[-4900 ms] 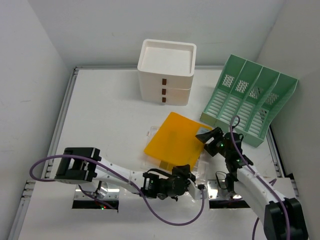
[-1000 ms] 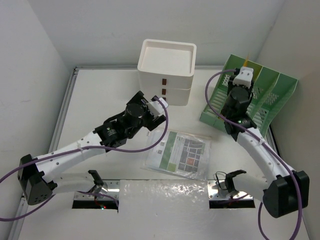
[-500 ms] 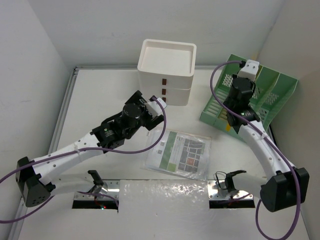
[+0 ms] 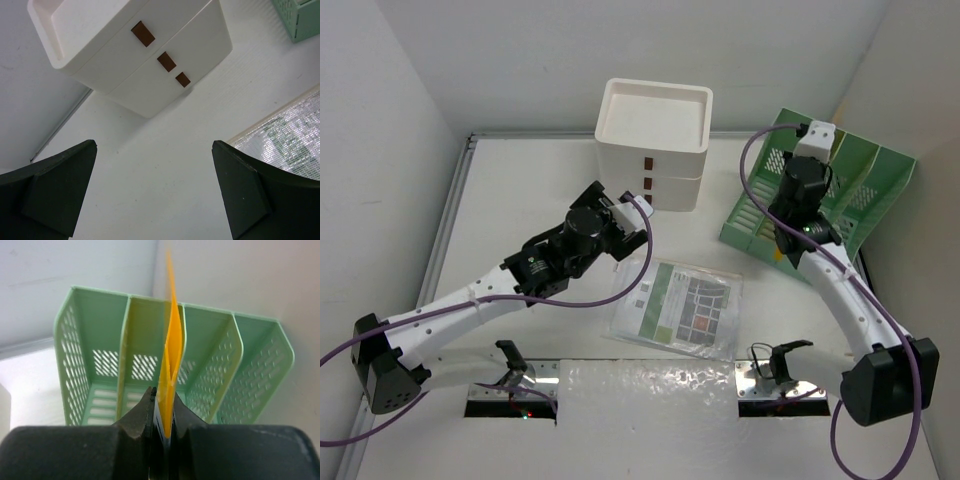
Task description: Organize the desk
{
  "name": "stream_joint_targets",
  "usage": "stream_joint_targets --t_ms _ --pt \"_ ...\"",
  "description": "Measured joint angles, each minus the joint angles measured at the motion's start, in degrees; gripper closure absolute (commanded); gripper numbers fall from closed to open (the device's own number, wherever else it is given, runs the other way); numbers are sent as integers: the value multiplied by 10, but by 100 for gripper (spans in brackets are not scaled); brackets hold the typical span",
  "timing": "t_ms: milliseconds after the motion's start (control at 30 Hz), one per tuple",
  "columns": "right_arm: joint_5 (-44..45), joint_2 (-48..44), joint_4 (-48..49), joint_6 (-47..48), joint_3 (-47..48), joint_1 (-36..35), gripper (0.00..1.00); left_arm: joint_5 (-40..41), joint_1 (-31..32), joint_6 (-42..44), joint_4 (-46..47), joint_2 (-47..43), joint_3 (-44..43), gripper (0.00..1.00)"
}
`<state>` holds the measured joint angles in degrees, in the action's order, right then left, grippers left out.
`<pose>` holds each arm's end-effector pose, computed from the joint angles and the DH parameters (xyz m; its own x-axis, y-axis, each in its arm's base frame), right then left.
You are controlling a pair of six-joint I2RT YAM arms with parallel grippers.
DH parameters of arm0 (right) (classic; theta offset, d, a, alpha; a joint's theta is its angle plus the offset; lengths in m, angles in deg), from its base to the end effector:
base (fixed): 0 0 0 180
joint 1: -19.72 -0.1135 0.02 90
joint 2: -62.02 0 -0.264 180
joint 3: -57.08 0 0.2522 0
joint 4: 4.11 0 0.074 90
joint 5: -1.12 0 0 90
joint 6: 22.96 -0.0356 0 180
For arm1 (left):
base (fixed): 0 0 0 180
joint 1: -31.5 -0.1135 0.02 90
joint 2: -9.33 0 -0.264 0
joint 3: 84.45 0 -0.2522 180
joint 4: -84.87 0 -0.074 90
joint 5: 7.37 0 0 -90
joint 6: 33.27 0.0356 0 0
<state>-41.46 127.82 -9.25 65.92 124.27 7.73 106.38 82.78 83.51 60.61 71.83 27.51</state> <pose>0.2615 0.0287 0.3540 -0.0527 0.0023 -0.9986 0.5793 0.8146 -0.0286 0.1676 -0.1861 0.3378 0.0350 0.6156 -0.7873 0.5150 0.6640 0.5421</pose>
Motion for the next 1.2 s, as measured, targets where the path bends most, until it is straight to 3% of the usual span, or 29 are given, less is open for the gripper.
stream_joint_targets --t_ms 433,933,1000,1033,1067,1200 --pt "-73 -78 320 155 -134 2 100 -1 0 4 0 1 0 0" --pt "-100 -9 485 145 -242 2 100 -3 -6 6 0 5 0 0" --pt "-100 -2 484 135 -256 2 82 -10 -7 8 0 5 0 0" --pt "-101 -1 476 128 -259 2 66 -14 -7 8 0 5 0 1" --pt "-103 -1 465 120 -259 2 41 -20 -7 9 -1 5 0 1" --pt "-118 -25 333 71 -223 2 15 -41 -7 8 -11 12 0 1"
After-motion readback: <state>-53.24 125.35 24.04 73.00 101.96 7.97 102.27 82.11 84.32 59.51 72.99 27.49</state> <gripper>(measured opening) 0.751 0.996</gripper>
